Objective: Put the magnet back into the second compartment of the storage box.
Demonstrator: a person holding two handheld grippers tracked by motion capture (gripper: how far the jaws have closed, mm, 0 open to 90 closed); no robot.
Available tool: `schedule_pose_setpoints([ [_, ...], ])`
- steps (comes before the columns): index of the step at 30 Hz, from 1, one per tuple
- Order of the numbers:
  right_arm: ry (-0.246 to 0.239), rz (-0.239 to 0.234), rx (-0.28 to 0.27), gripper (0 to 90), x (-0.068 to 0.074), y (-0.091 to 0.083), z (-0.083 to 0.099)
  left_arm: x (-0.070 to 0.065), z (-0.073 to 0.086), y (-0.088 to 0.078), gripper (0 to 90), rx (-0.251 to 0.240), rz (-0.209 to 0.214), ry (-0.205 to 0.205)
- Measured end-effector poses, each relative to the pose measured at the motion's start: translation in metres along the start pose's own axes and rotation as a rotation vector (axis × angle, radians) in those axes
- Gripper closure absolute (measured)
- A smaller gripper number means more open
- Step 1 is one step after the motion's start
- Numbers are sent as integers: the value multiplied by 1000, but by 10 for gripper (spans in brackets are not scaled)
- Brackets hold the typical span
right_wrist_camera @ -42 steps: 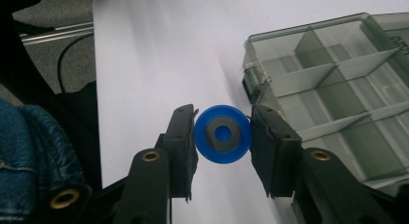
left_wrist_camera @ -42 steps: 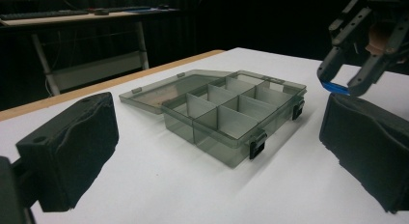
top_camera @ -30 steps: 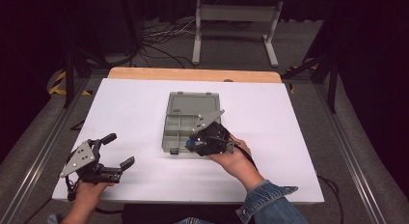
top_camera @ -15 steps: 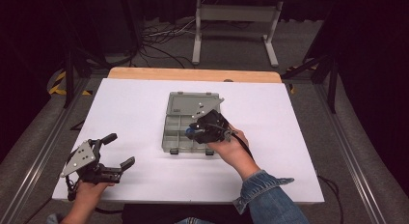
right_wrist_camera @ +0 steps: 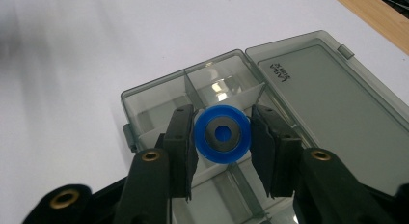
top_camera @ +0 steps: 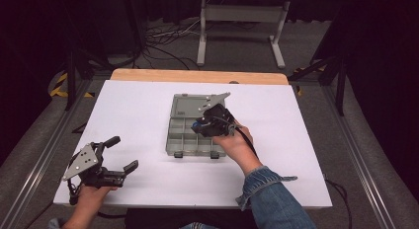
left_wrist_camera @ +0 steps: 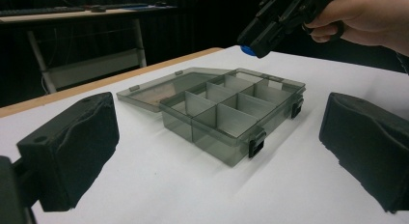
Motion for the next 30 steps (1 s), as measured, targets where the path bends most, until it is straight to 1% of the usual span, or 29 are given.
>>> schedule_pose_setpoints([
  [6, 6, 11, 1, 627, -4, 5, -4, 0, 0, 0, 11, 1, 1, 0],
  [7, 9, 12, 6, 628, -6, 9, -4, 0, 0, 0, 11, 2, 0, 4],
  [13, 28, 20, 15, 627, -13, 17, -2, 0, 0, 0, 11, 0, 1, -1],
  [20, 48, 30, 21, 627, -22, 23, 1, 0, 0, 1, 11, 4, 3, 2],
  [23, 67, 31, 21, 627, -25, 26, 1, 0, 0, 1, 11, 5, 5, 2],
  [26, 74, 29, 20, 627, -26, 28, 2, 0, 0, 1, 11, 6, 5, 3],
  [30, 73, 23, 36, 627, -27, 36, 5, 0, 0, 1, 11, 3, 5, 2],
])
Point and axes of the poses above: each handheld gripper's, and its own axes: y roughly forward along the jaws, z roughly out of its underside, x roughly to its left, the point moved 5 cm from there along y, roughly forward along the jaws, and after that the axes turned 9 degrees about -y, right-handed, at the moved point
